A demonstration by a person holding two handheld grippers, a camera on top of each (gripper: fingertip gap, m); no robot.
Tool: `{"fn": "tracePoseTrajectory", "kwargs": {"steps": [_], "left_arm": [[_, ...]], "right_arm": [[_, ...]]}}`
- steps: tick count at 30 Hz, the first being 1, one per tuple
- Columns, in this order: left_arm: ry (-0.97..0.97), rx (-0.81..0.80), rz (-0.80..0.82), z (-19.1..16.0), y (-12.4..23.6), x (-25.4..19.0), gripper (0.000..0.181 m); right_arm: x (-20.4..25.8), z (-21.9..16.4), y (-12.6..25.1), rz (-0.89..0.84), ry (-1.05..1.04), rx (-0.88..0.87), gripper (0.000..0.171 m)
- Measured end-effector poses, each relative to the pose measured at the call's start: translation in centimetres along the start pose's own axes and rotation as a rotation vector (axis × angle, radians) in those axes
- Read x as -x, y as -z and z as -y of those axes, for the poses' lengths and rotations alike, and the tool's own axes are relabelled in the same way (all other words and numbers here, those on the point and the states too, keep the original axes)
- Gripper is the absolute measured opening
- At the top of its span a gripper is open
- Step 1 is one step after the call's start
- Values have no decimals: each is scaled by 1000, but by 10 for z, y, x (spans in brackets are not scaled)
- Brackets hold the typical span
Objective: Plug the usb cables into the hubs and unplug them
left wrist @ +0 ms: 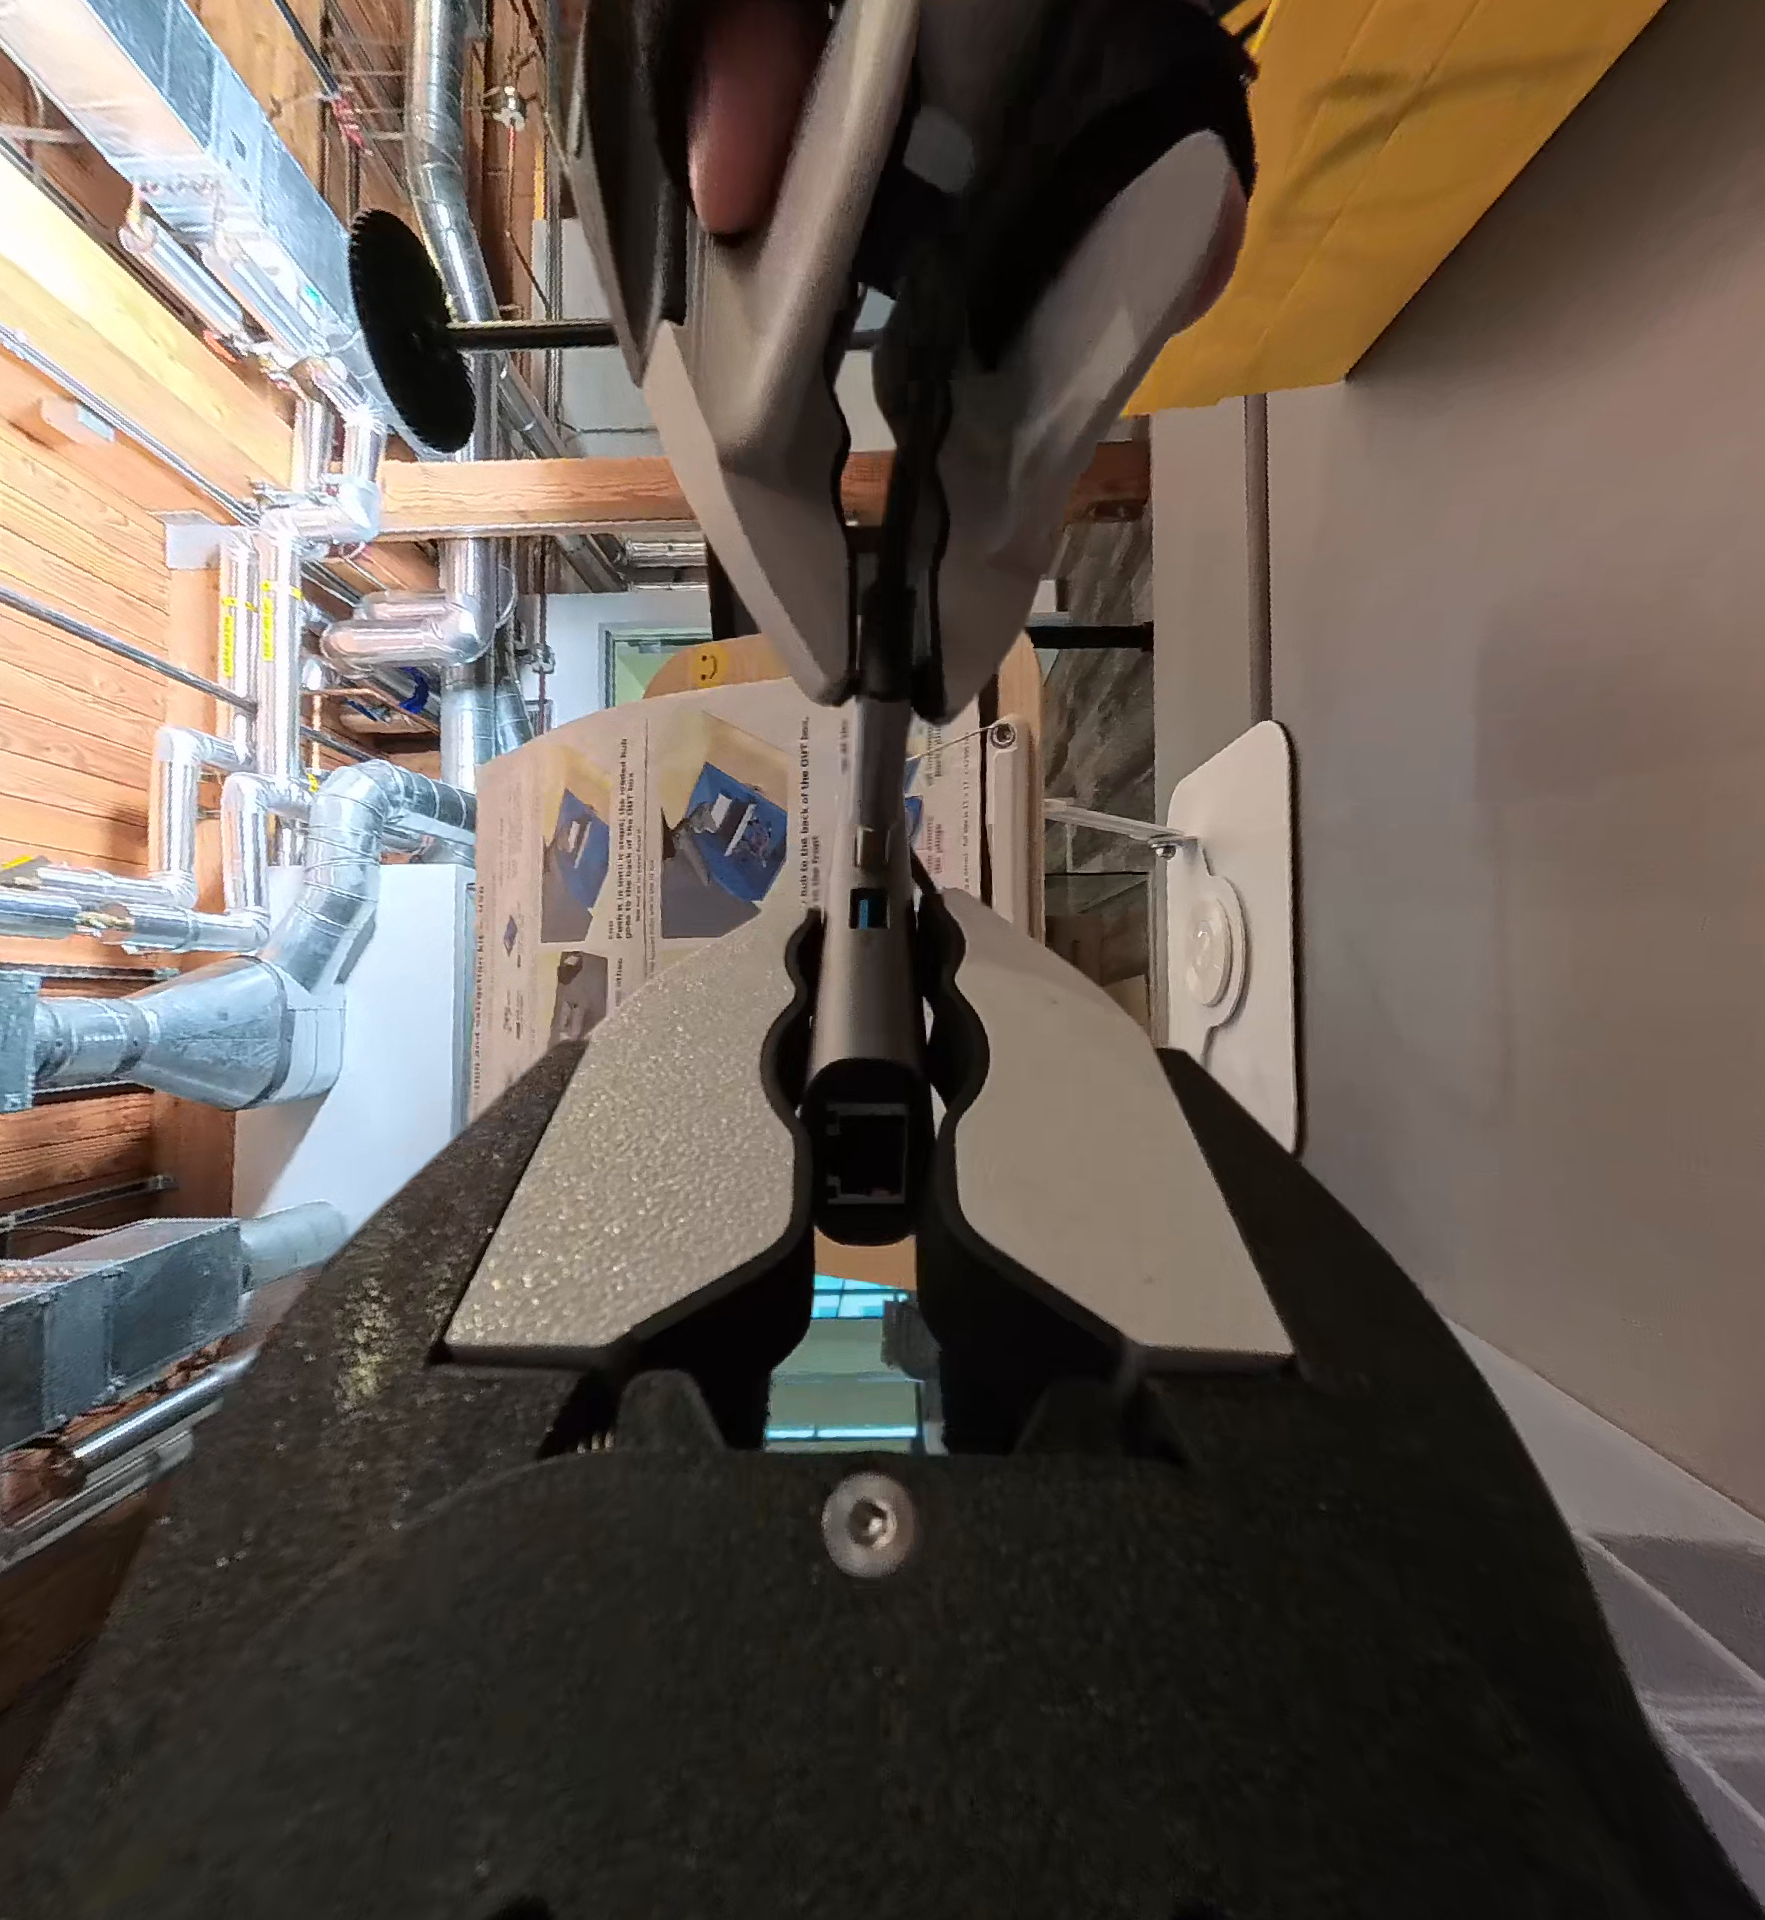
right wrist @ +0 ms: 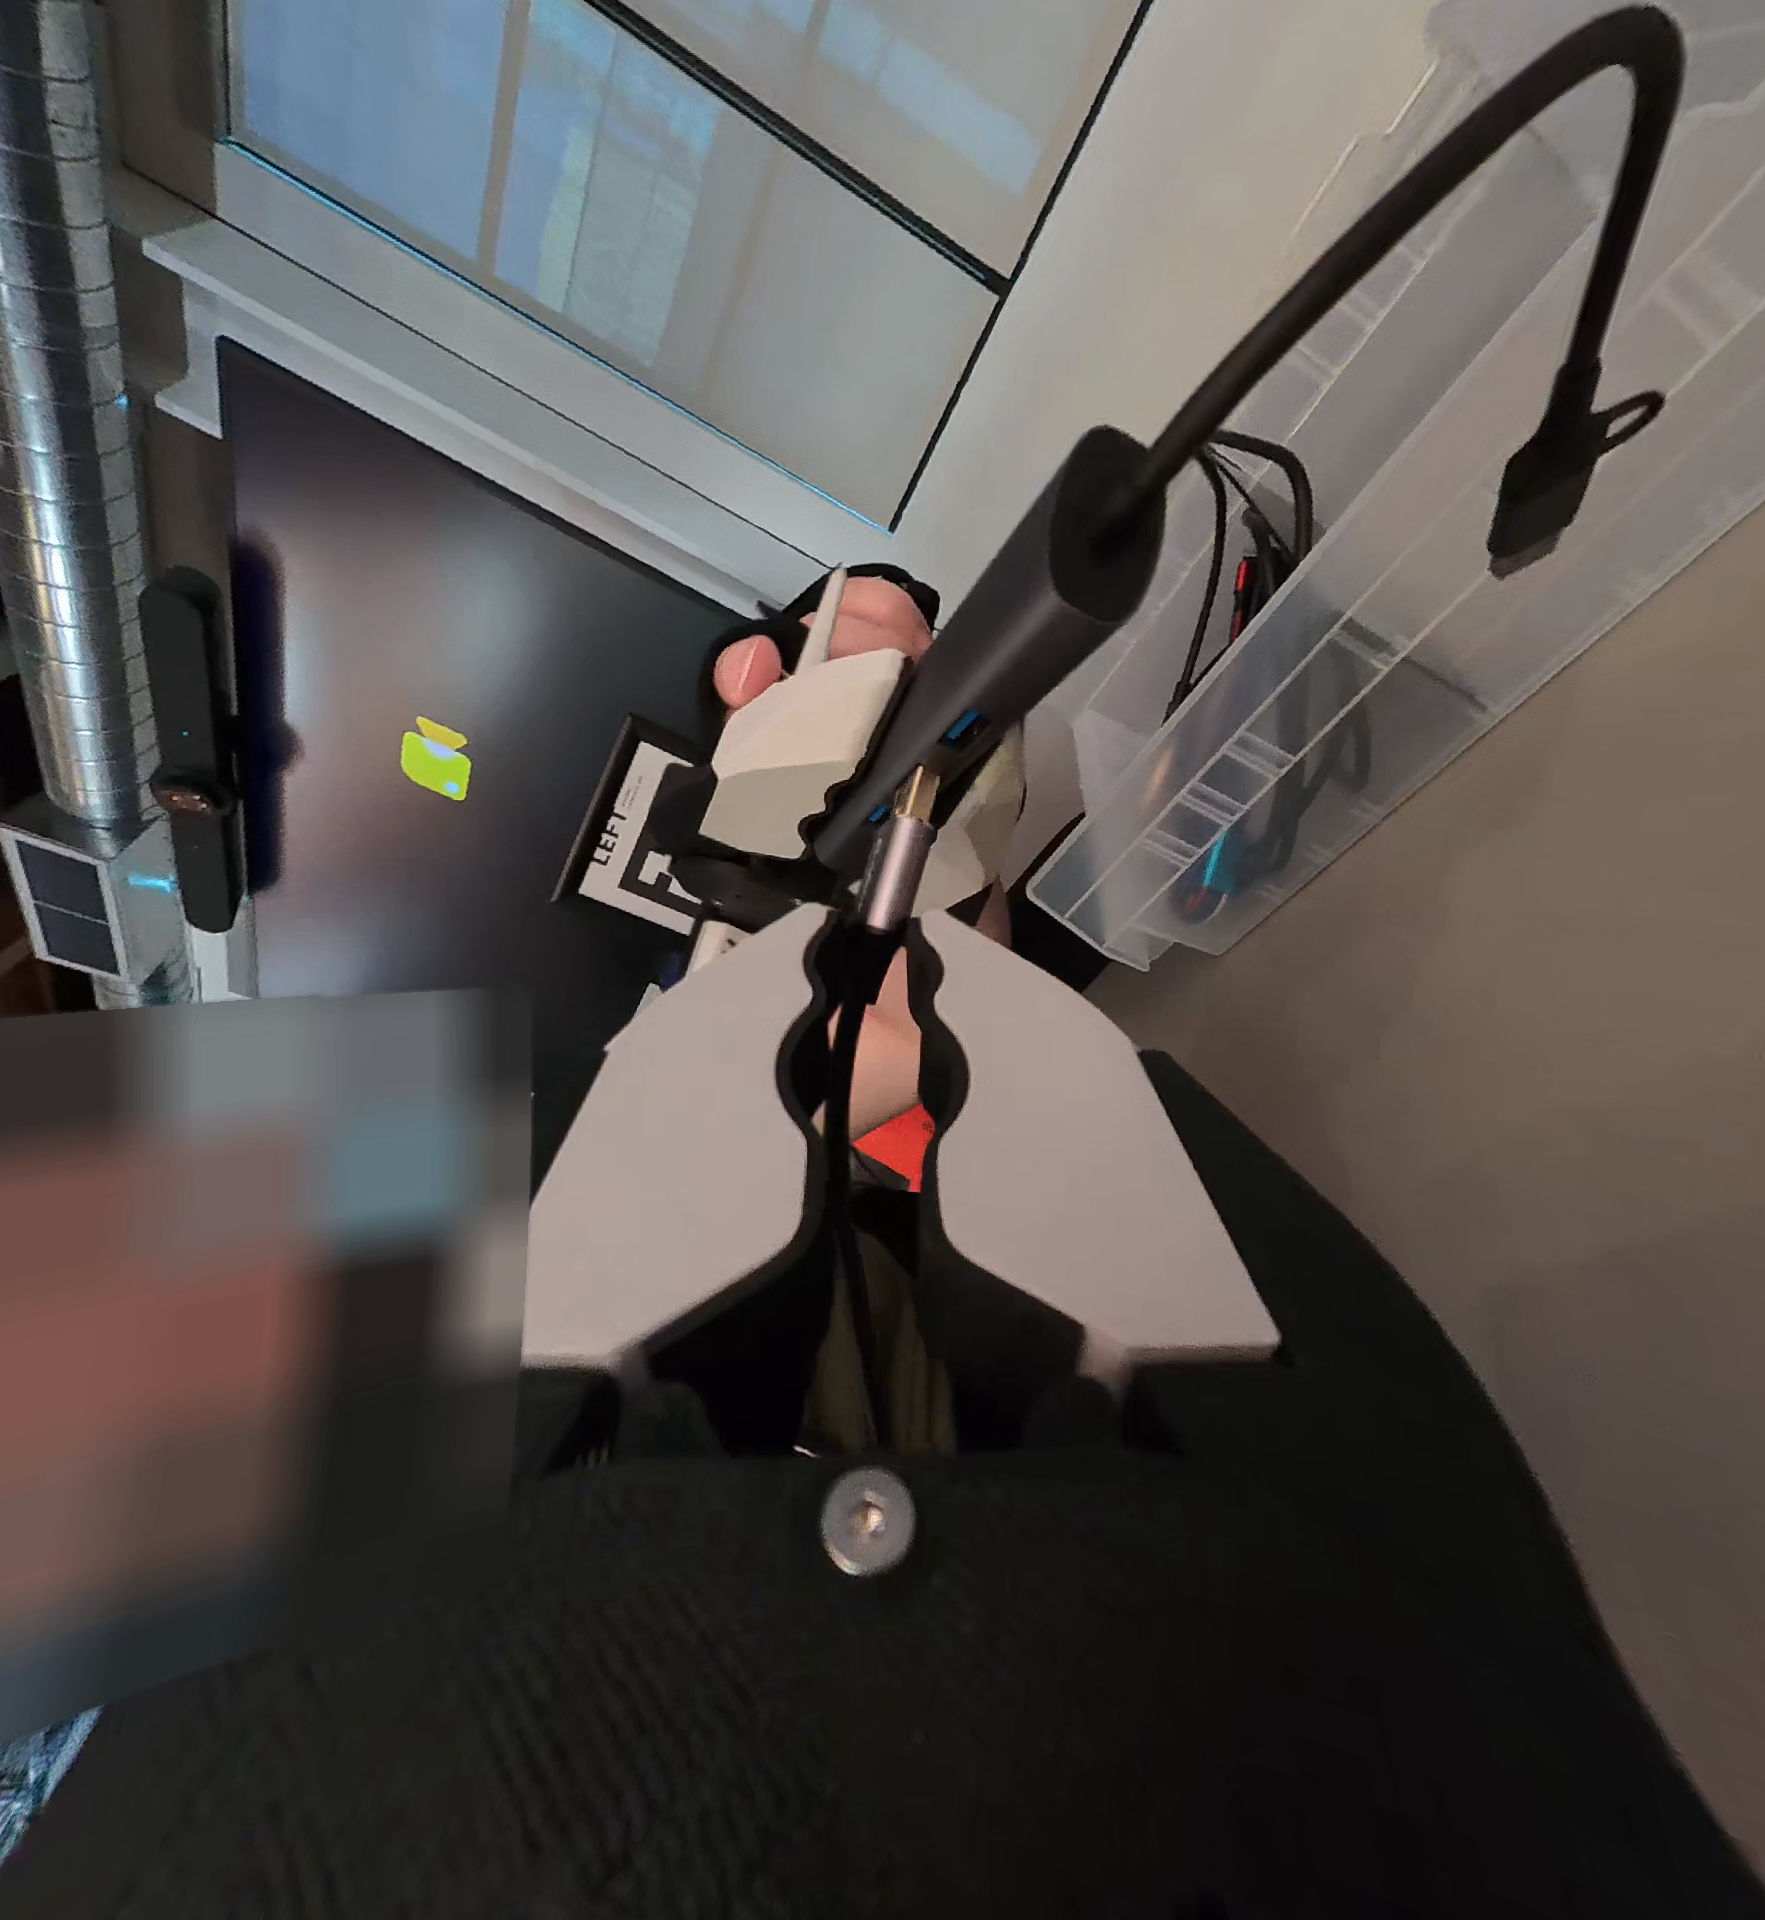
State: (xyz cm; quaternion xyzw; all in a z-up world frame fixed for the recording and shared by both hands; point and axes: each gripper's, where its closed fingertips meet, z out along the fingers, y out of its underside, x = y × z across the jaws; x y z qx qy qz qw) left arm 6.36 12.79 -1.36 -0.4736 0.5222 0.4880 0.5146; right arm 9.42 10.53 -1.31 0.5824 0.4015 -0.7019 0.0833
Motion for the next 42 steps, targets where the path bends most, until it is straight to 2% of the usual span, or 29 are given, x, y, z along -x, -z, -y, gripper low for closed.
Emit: {"fn": "tracePoseTrajectory", "kwargs": {"steps": [5, 12, 16, 21, 30, 35, 42], "left_arm": [[21, -63, -14, 9, 1, -5, 17], [-166, -91, 21, 14, 2, -15, 17], [-198, -88, 27, 17, 2, -17, 17], [-131, -116, 22, 23, 4, -12, 17], [-48, -42, 94, 11, -5, -6, 17], [99, -28, 16, 10, -5, -8, 17], [170, 34, -73, 3, -11, -19, 17]], "right_arm": [[-5, -8, 3, 26, -88, 41, 10], [-15, -16, 7, 48, -174, 84, 8], [-18, -13, 10, 41, -177, 61, 8], [-13, -11, 14, 58, -156, 58, 8], [-10, -11, 6, 85, -152, 56, 8], [-6, -11, 4, 110, -160, 53, 8], [-16, -7, 6, 85, -157, 23, 11]]}}
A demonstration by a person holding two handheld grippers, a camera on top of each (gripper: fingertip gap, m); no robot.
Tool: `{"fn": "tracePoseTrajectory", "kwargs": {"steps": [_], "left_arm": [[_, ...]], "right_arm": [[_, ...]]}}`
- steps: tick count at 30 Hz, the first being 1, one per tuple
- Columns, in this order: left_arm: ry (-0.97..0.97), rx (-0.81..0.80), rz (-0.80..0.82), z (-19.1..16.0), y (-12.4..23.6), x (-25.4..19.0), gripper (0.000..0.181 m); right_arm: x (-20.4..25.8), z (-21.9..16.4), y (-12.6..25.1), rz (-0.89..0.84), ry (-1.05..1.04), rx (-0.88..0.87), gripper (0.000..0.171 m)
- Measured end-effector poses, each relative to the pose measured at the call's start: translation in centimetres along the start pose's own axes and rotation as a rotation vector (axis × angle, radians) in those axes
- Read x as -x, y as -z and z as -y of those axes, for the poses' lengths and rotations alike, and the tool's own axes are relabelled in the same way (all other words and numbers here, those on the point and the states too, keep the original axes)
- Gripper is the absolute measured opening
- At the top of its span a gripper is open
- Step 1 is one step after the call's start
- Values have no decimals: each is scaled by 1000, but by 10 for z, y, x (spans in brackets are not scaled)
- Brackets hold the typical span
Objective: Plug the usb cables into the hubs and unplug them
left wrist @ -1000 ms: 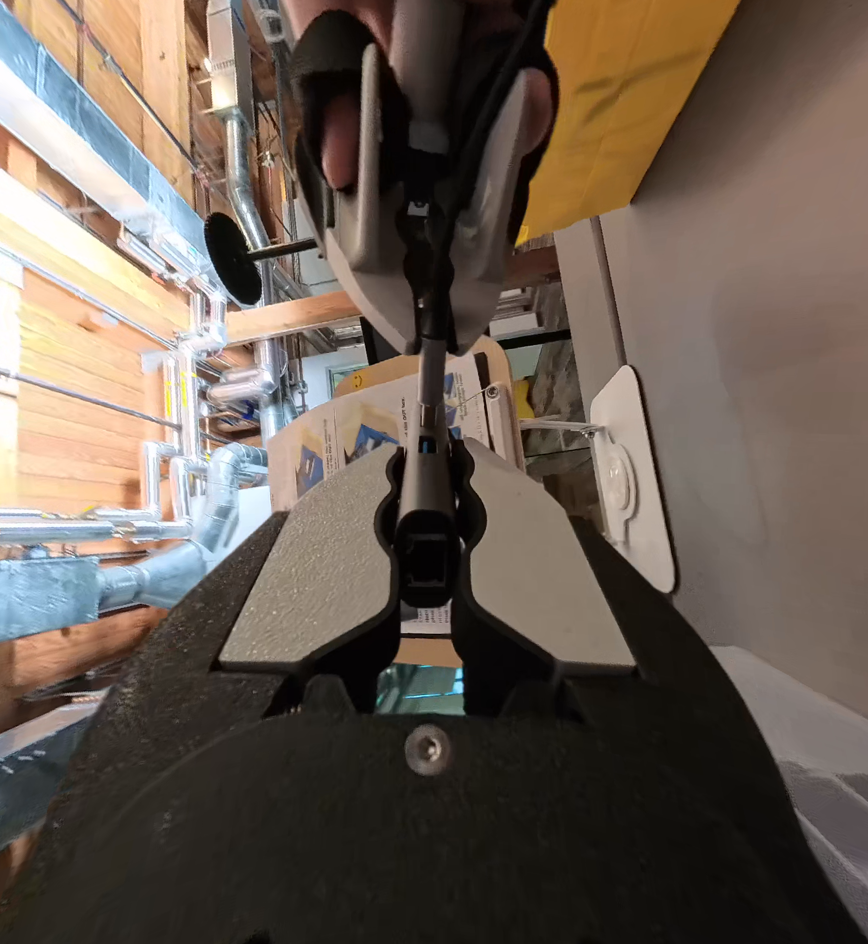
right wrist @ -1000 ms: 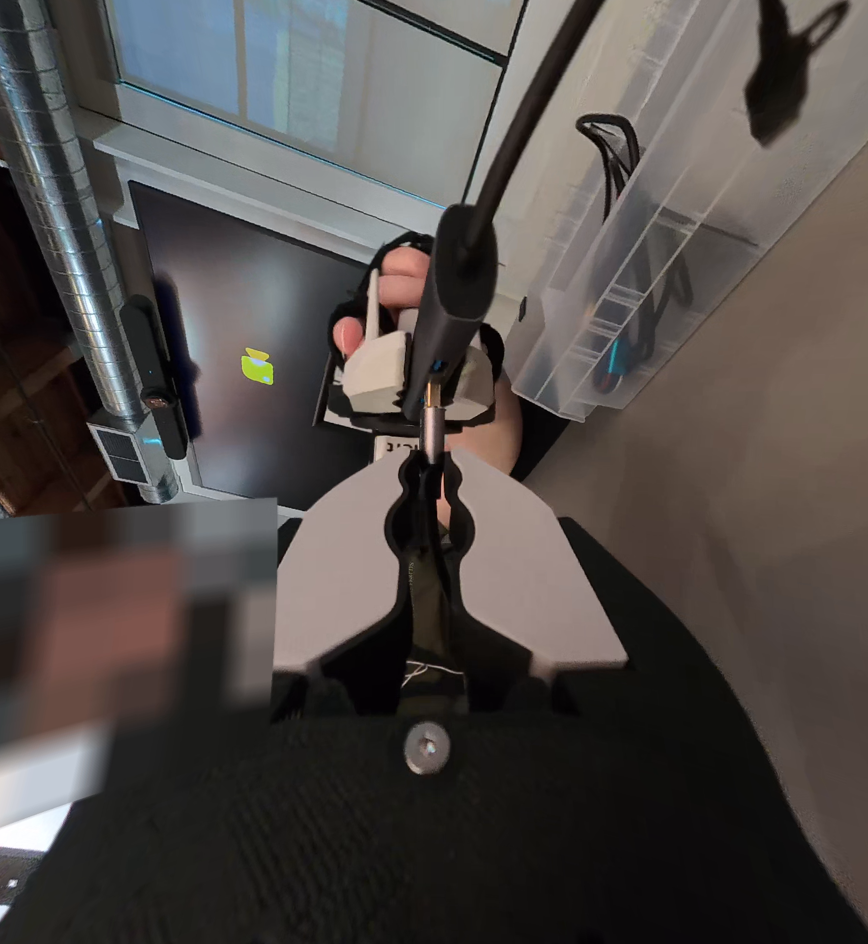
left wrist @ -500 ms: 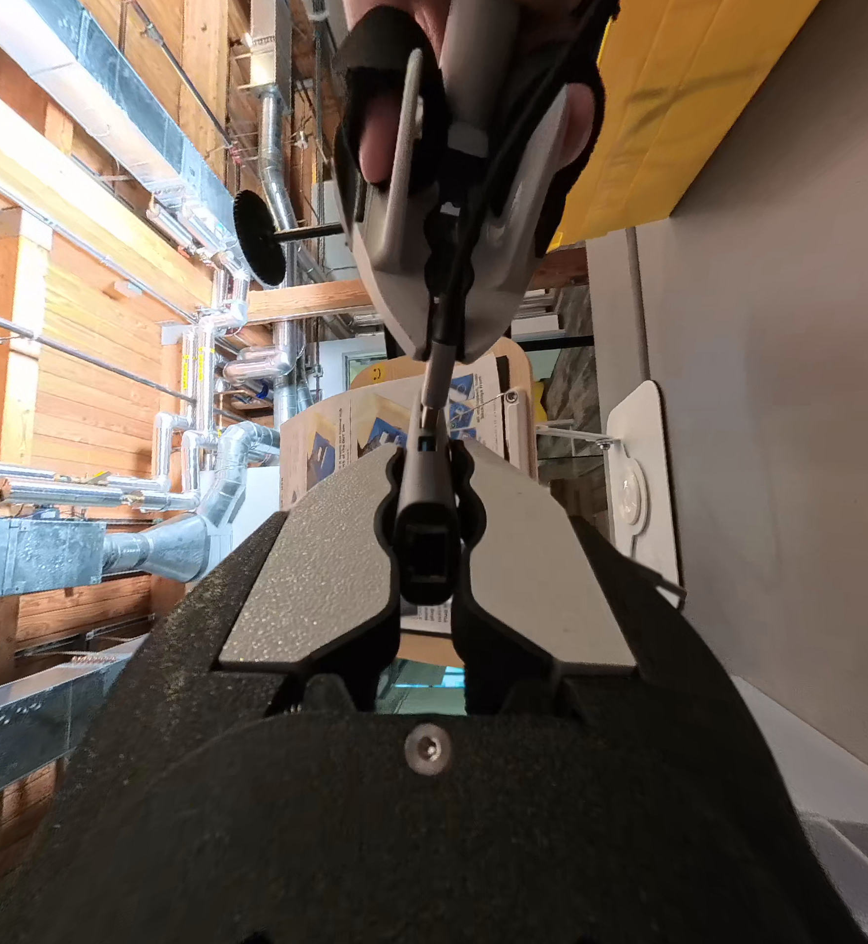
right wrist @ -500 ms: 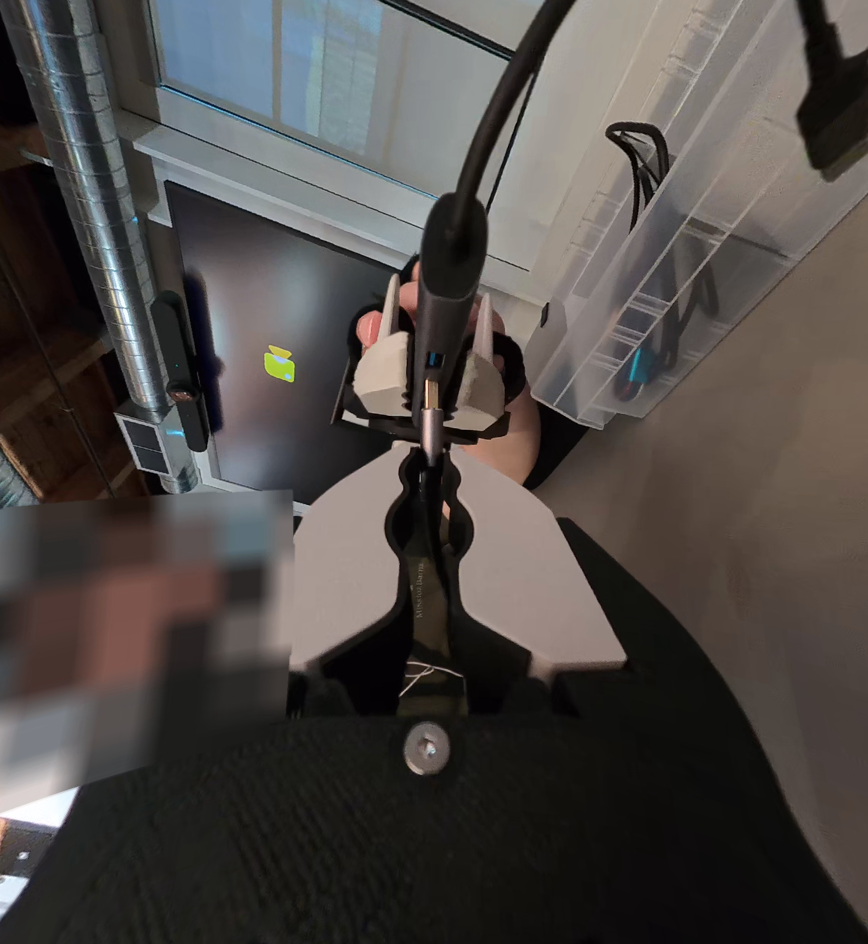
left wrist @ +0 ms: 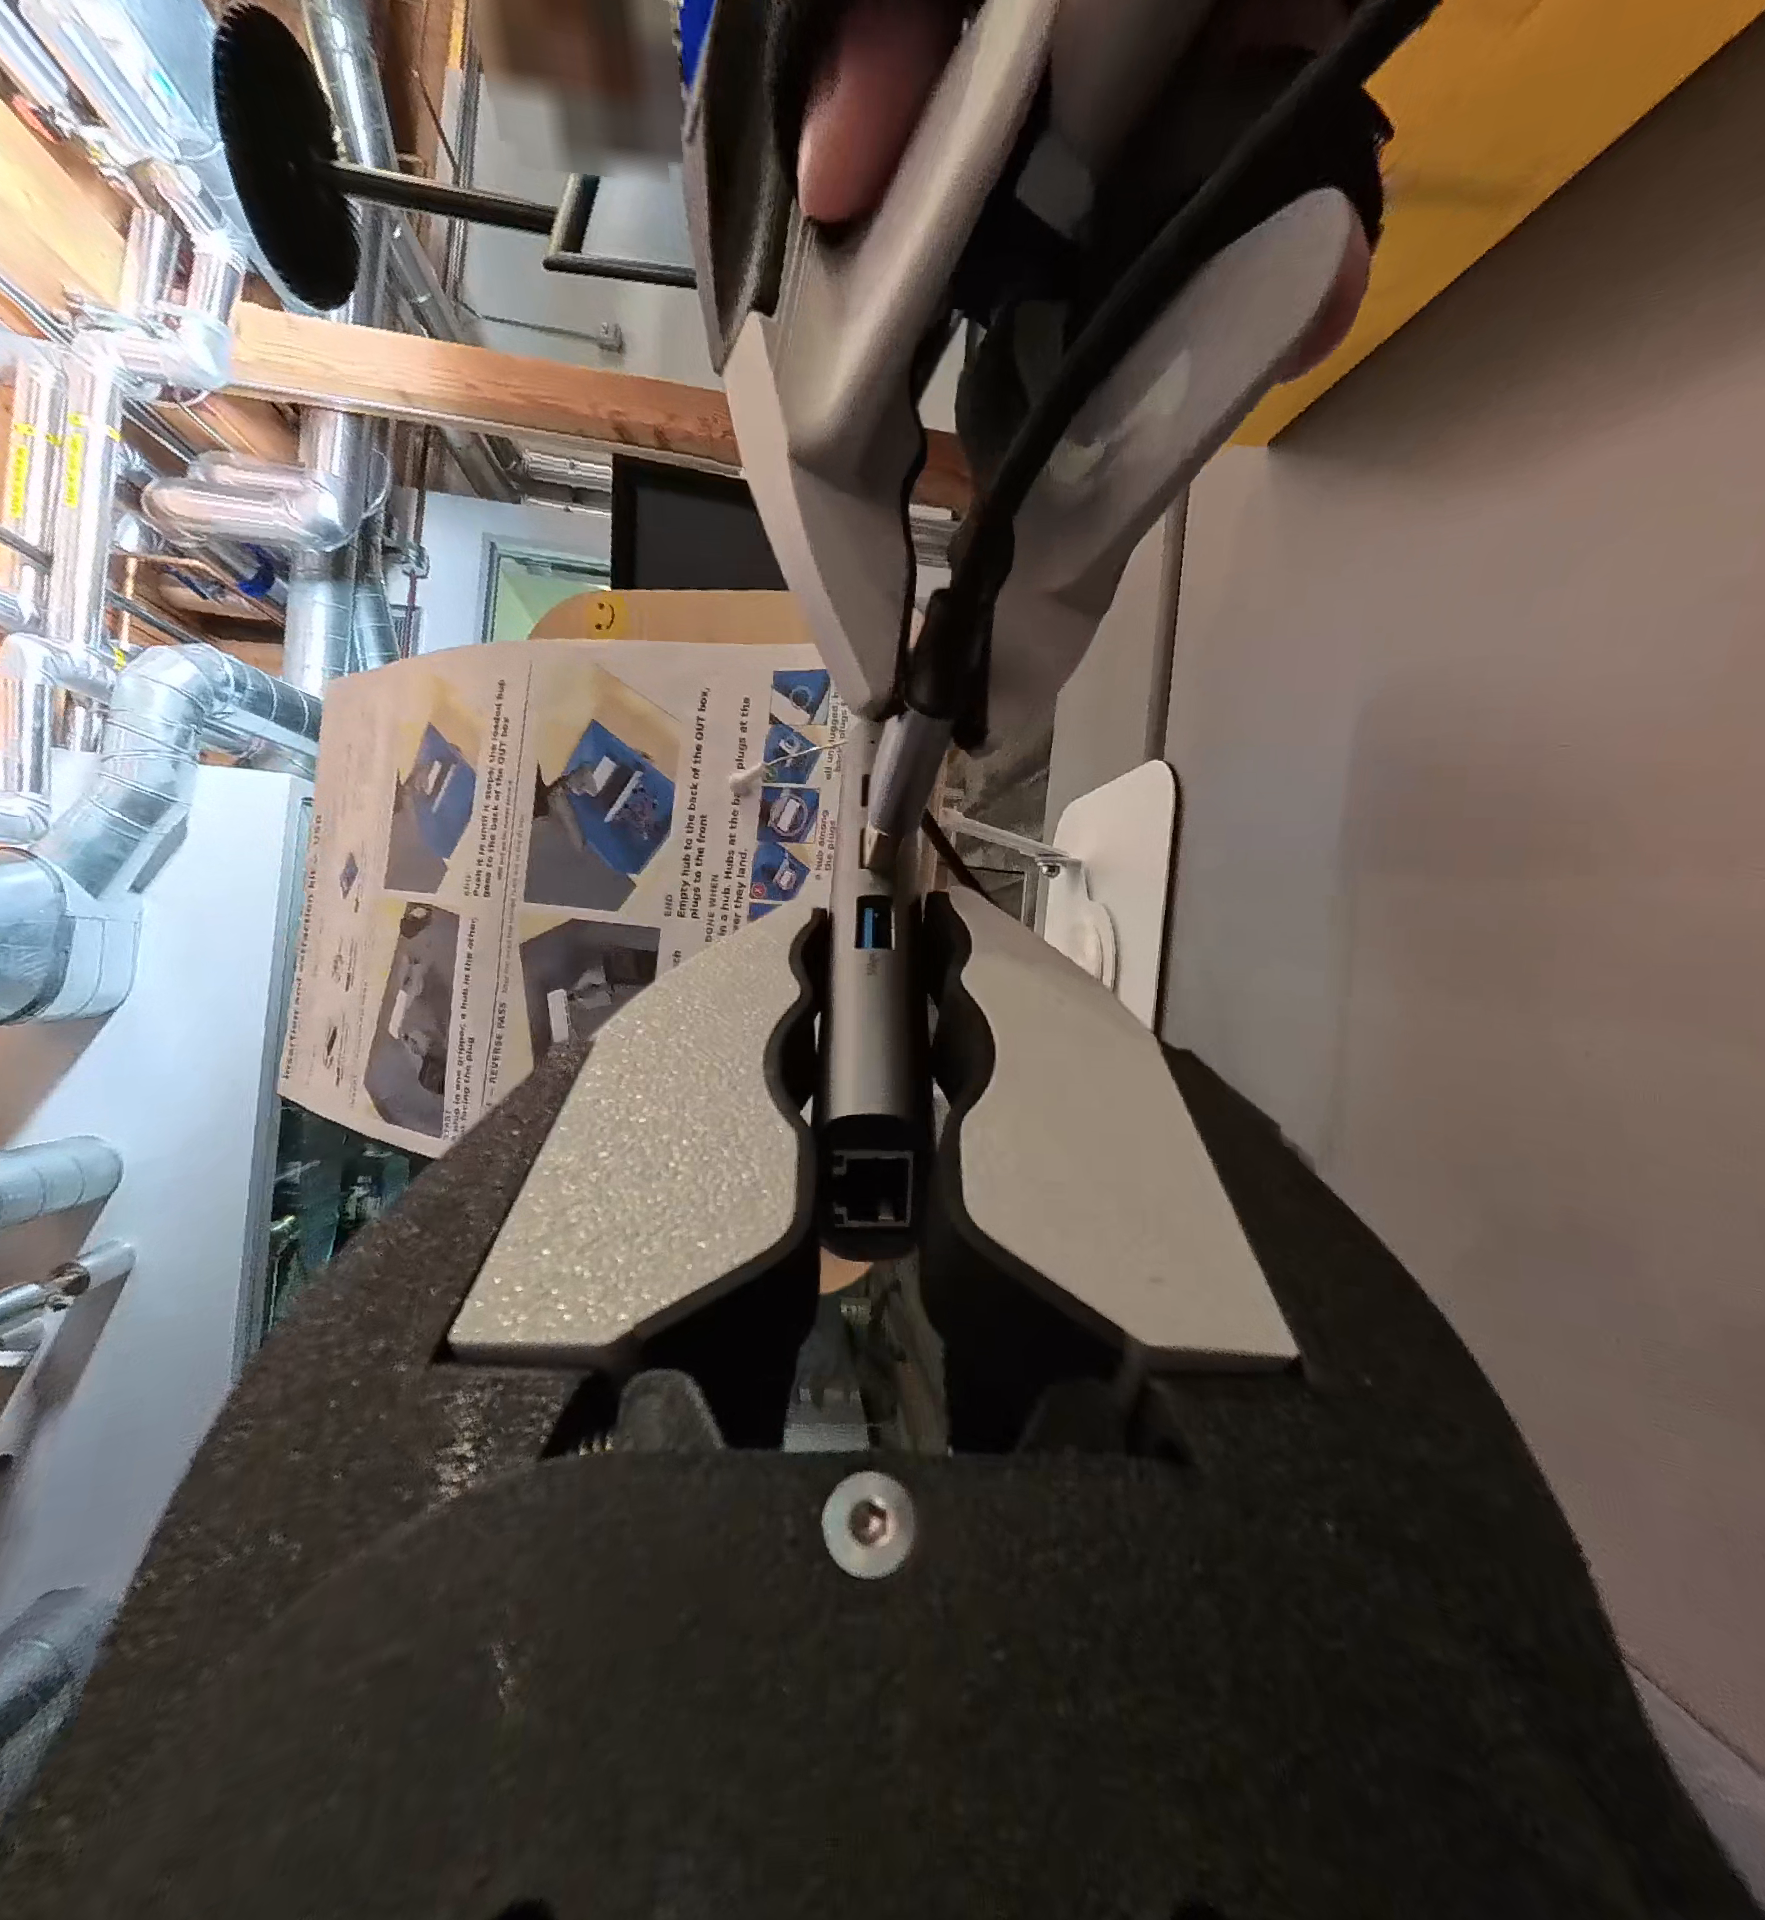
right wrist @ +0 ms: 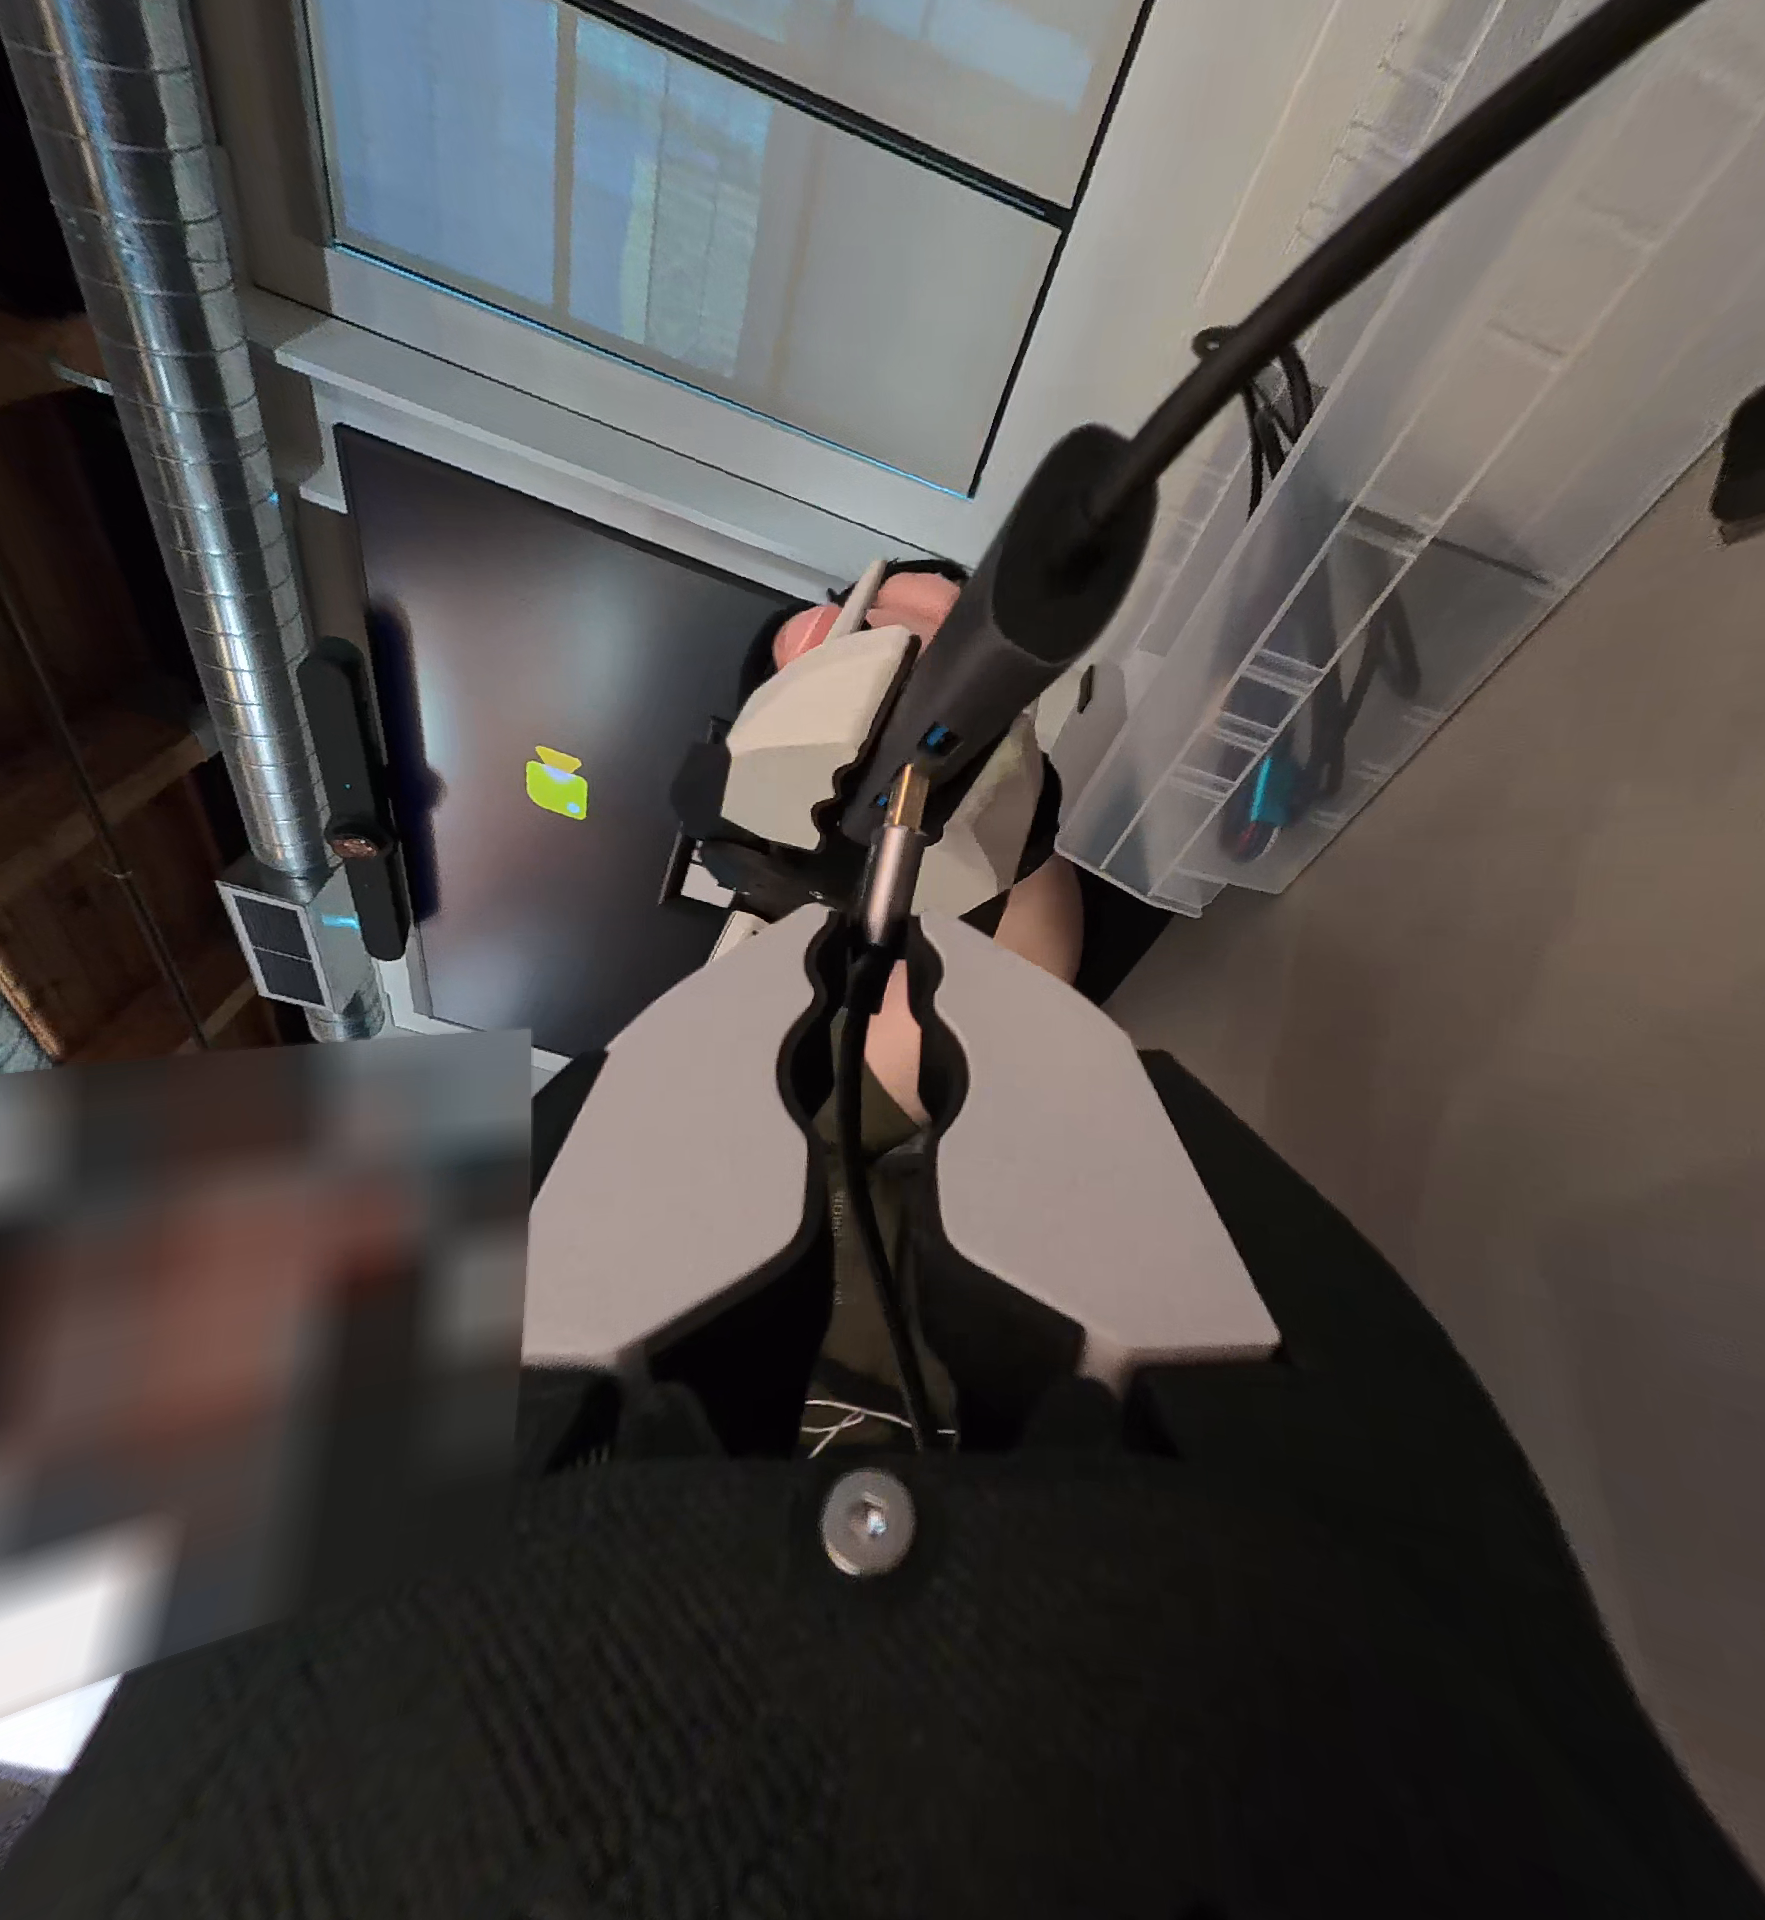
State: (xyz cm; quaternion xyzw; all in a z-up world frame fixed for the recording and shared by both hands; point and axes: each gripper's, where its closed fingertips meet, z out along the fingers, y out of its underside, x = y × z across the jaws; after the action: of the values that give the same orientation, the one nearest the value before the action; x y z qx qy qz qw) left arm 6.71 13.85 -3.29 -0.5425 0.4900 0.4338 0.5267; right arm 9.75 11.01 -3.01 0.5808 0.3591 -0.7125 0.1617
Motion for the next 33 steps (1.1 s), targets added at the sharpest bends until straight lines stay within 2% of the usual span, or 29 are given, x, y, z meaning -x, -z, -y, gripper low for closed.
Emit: {"fn": "tracePoseTrajectory", "kwargs": {"steps": [4, 11, 20, 33], "left_arm": [[-5, 27, -16, -4, -3, -3, 17], [-15, 52, -35, -6, -4, -6, 17], [8, 98, -47, -8, -6, -5, 17], [26, 139, -50, -11, -5, -2, 17]], "right_arm": [[1, 2, 1, -29, 34, -10, 23], [0, 3, 1, -90, 82, -13, 33], [-7, 4, 0, -346, 315, 8, 31], [-13, 10, 1, -642, 523, 9, 23]]}}
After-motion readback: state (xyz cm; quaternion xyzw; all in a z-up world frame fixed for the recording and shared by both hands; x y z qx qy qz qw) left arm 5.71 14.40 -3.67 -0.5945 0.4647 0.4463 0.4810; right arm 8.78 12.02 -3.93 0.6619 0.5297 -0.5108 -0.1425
